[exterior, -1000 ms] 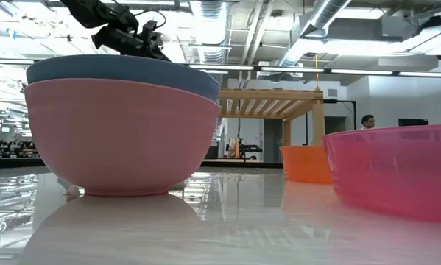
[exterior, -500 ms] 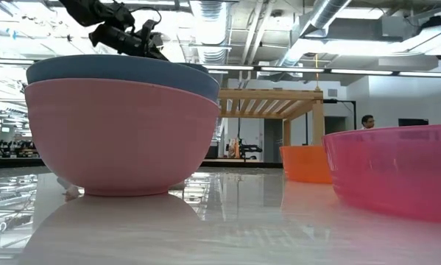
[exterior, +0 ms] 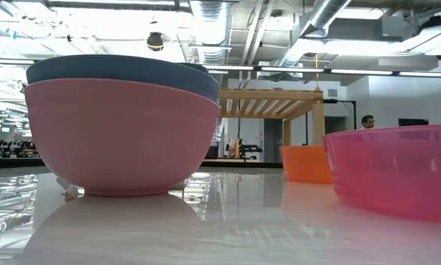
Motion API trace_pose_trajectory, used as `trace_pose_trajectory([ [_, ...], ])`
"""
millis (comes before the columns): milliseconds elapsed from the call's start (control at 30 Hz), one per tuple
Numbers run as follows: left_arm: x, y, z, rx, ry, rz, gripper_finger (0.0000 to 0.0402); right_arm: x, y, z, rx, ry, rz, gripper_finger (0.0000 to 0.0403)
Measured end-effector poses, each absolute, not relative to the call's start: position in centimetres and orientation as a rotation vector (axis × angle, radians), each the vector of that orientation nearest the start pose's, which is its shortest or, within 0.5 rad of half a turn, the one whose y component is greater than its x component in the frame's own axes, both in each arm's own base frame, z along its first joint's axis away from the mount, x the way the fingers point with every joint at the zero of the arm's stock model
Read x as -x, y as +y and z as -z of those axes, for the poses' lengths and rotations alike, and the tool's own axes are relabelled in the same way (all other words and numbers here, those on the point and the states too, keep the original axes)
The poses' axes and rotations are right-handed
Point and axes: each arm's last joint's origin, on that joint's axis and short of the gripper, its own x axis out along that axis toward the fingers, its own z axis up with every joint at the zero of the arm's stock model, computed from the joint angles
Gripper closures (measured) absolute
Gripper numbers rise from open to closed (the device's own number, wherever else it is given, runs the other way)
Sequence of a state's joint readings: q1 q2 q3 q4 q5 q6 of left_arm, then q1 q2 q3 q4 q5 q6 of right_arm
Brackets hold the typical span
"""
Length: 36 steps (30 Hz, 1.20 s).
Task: Place and stack bowls onto a shelf
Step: Stack the large blue bowl on top of the large green bowl
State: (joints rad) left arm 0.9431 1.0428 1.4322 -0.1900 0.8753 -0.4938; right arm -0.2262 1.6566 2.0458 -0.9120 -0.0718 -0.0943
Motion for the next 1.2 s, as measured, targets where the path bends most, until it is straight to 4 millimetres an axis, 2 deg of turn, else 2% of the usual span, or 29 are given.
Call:
trace_pose_trajectory([
  [100, -10.6, 8.9, -50.9, 0.320, -0.209, -0.056, 0.0401, -33.9, -5.4, -43.4, 0.003, 0.598, 0.054, 0.0360],
  [200, -8.9, 5.7, -51.2, 0.333, -0.237, -0.044, 0.0401, -34.9, -3.4, -40.4, -0.065, 0.679, 0.020, 0.0356],
  [333, -7.0, 3.1, -50.9, 0.374, -0.209, 0.039, 0.0401, -35.7, 0.0, -37.2, -0.120, 0.738, -0.031, 0.0333],
  [467, -5.5, 1.6, -50.3, 0.395, -0.169, 0.085, 0.0398, -37.0, 3.1, -35.2, -0.184, 0.670, -0.017, 0.0294],
  [567, -4.7, 1.0, -49.6, 0.432, -0.124, 0.079, 0.0383, -37.8, 4.6, -33.4, -0.193, 0.697, 0.064, 0.0258],
  [633, -4.7, 1.0, -48.6, 0.501, -0.042, 0.038, 0.0367, -39.0, 5.5, -32.1, -0.206, 0.708, 0.096, 0.0239],
  [733, -5.5, 1.5, -45.8, 0.604, 0.176, -0.029, 0.0346, -40.0, 6.7, -29.3, -0.242, 0.805, 0.114, 0.0220],
  [867, -6.8, 2.3, -42.1, 0.663, 0.362, -0.091, 0.0336, -41.8, 8.3, -26.8, -0.273, 0.864, 0.107, 0.0216],
  [933, -7.3, 2.6, -40.5, 0.674, 0.399, -0.104, 0.0337, -42.5, 9.0, -26.8, -0.271, 0.851, 0.102, 0.0219],
  [1000, -8.2, 2.8, -38.8, 0.674, 0.408, -0.090, 0.0340, -42.8, 9.6, -26.1, -0.254, 0.889, 0.113, 0.0224],
  [1200, -11.1, 2.5, -34.8, 0.696, 0.313, 0.003, 0.0353, -43.4, 10.4, -25.0, -0.252, 0.946, 0.132, 0.0234],
])
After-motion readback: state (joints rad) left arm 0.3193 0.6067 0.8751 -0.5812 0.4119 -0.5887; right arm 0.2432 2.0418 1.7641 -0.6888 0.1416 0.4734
